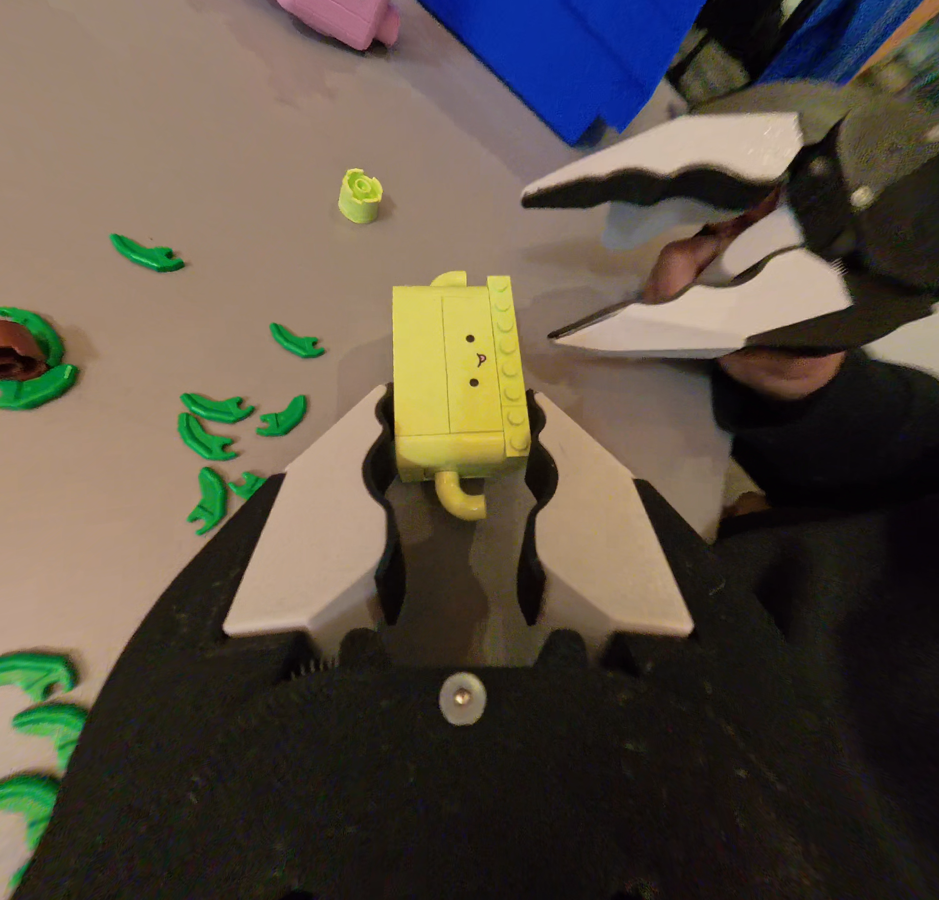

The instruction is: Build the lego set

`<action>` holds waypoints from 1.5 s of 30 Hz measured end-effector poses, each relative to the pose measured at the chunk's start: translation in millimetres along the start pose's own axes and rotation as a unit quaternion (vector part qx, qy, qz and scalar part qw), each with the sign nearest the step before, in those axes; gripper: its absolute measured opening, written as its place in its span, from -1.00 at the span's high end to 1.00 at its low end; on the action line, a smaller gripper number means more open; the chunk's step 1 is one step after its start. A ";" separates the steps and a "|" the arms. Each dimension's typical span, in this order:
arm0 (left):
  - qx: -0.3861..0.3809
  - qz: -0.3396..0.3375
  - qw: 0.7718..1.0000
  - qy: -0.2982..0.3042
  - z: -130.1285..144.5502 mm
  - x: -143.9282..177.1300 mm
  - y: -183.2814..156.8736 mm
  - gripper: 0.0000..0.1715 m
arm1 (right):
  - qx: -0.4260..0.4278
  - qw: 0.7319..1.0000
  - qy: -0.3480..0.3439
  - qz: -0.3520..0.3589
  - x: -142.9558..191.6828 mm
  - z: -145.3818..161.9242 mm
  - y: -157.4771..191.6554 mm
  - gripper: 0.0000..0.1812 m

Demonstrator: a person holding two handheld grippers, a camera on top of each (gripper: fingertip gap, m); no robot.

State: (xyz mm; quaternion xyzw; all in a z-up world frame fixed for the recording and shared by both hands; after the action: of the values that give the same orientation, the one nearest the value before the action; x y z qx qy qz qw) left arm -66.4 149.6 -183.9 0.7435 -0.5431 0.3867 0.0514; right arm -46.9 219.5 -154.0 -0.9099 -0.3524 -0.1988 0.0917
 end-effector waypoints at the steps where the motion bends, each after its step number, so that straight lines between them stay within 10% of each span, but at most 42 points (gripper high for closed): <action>1: 0.022 0.019 1.000 -0.005 -1.3 1.2 -1.2 0.44 | -0.005 1.000 0.001 -0.006 -0.4 0.4 0.0 0.49; 21: 0.079 0.165 0.983 -0.015 -1.5 14.3 -19.9 0.46 | -0.097 0.969 -0.117 -0.193 16.8 -20.3 17.6 0.55; 45: 0.019 0.184 0.982 0.044 13.5 7.6 -34.9 0.47 | -0.039 0.936 0.002 -0.350 9.2 -0.5 38.7 0.94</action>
State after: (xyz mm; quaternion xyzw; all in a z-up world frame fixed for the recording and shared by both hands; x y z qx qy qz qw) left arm -29.0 151.2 -176.5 0.6143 -0.6601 0.4322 -0.0106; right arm -14.6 196.5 -150.7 -0.7317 -0.6400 -0.2338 -0.0183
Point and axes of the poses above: each gripper's, where its closed fingertips meet, x back along the fingers, z out of its underside, y = z × x across the jaws, the point moved 3 cm from there along x, back along the fingers, and after that the axes turned 12 degrees about -z, right-handed, at the moved point
